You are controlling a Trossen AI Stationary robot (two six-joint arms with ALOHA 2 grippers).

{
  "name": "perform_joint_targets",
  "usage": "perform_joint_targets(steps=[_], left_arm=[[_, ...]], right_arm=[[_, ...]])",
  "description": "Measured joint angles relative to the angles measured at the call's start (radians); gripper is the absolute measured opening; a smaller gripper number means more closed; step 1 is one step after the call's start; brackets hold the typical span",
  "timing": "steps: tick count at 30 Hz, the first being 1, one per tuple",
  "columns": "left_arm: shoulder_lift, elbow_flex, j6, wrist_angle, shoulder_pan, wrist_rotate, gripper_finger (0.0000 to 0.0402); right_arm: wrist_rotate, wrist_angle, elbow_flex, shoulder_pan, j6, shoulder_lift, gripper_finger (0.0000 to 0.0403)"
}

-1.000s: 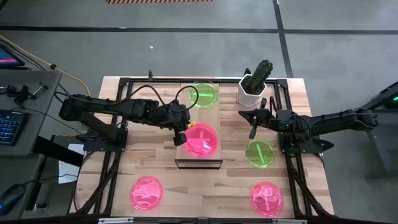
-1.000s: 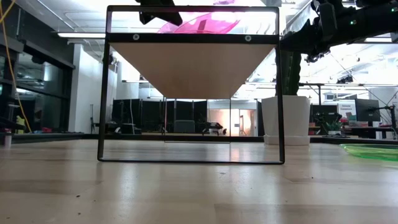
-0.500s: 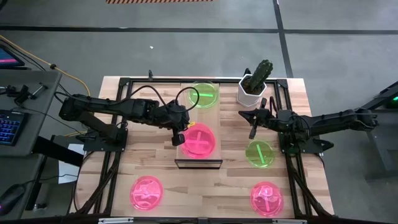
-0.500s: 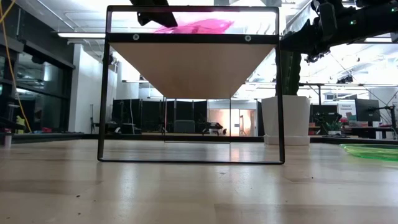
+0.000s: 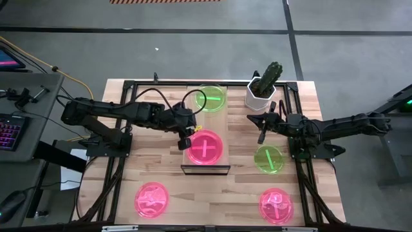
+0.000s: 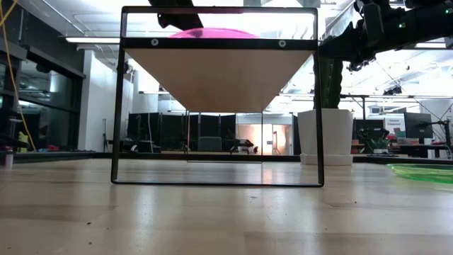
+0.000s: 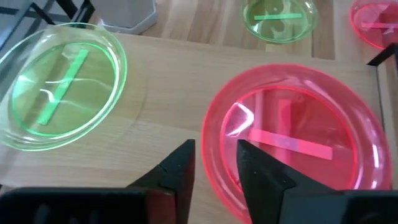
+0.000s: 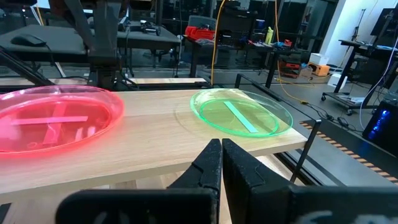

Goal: Place and stack plates onto a shelf
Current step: Stack the green plate on top of the green plate on the shelf

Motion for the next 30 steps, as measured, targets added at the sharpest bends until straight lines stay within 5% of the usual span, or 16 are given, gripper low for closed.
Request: perform_joint_targets(steps=[10,23,30], left_arm=[[-0.069,-0.041,0.060,0.014,0.032,-0.057,0.0136],[-0.416,-0.722,0.162,1.018,0.020,-0.056,0.0136],[-0.470,-0.840,0.209,1.145,0.044,0.069,0.0136]], right_arm=[[0.000,-0.018,0.000,0.000,0.011,0.000,0.0000],[0.000,-0.031,0.000,0.000,0.013,0.000,0.0000],[0.007,-0.002,0.002,-0.006,0.094,0.000,0.0005]])
